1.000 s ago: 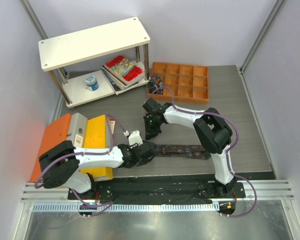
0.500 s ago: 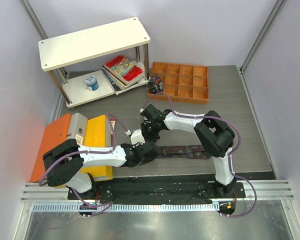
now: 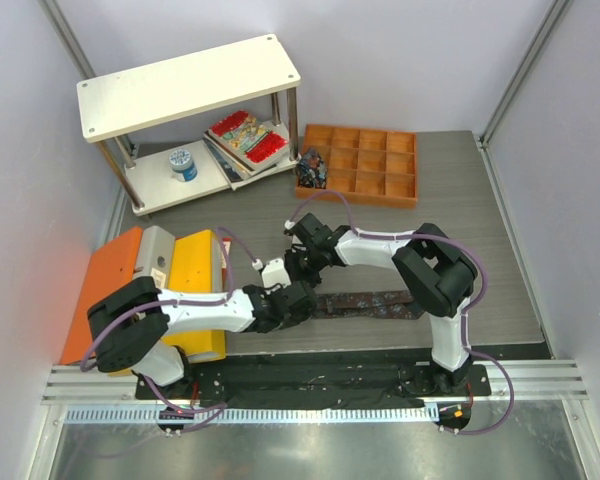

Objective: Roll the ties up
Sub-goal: Roll the tie at the center of the board.

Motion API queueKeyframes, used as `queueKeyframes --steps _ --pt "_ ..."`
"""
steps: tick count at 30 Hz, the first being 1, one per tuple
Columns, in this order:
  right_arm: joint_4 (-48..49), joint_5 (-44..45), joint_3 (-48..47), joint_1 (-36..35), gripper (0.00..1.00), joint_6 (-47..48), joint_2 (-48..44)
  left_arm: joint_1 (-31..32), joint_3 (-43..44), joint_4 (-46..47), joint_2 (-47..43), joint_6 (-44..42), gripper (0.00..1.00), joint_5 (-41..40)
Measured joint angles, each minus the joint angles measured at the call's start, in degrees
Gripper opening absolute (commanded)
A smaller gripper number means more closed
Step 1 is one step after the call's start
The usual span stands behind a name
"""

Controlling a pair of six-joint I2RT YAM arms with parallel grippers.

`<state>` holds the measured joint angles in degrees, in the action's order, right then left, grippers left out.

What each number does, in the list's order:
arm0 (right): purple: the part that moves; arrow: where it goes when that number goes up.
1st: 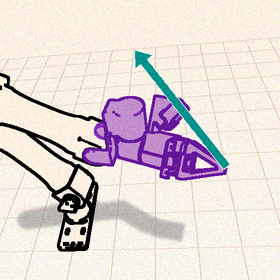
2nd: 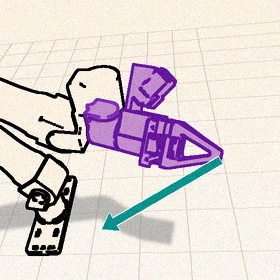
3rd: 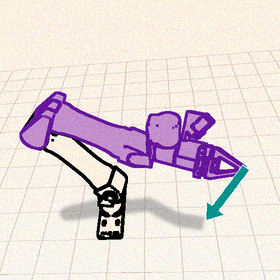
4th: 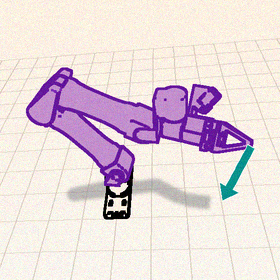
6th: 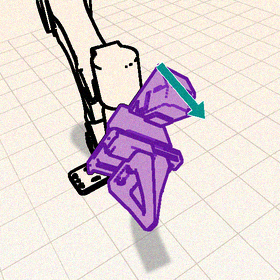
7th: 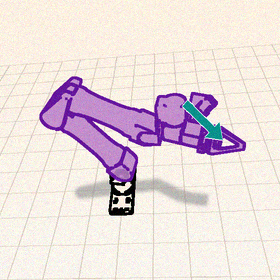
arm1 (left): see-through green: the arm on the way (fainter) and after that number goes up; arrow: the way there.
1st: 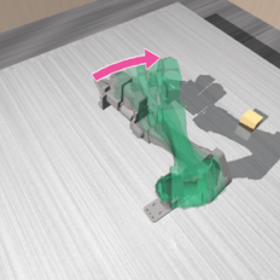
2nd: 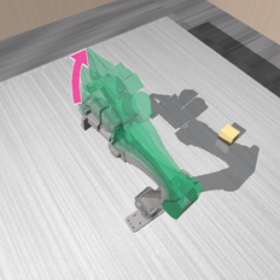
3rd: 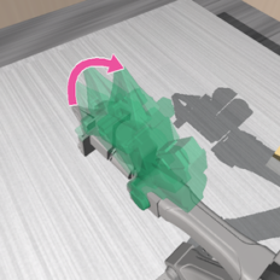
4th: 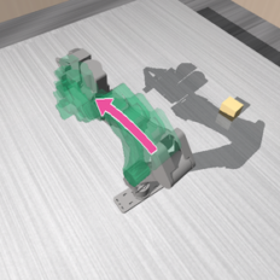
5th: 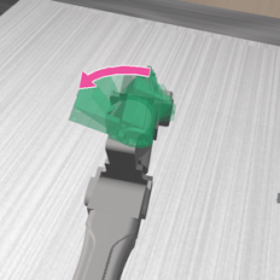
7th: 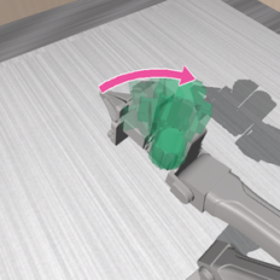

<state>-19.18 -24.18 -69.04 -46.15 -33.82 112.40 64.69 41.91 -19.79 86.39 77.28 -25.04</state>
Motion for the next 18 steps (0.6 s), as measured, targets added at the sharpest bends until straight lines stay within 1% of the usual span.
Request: queueKeyframes --steps 9,10,18 --pt "1.31 -1.51 0.59 0.28 0.22 -0.96 -0.04 0.0 0.55 -0.57 0.35 -0.96 0.04 0.0" --pt "1.33 -1.57 0.59 0.28 0.24 -1.03 -0.04 0.0 0.55 -0.57 0.35 -1.05 0.04 0.0" --pt "2.38 -2.27 1.73 0.57 0.24 -2.36 -0.55 0.0 1.95 -2.05 1.25 -1.7 0.05 -0.02"
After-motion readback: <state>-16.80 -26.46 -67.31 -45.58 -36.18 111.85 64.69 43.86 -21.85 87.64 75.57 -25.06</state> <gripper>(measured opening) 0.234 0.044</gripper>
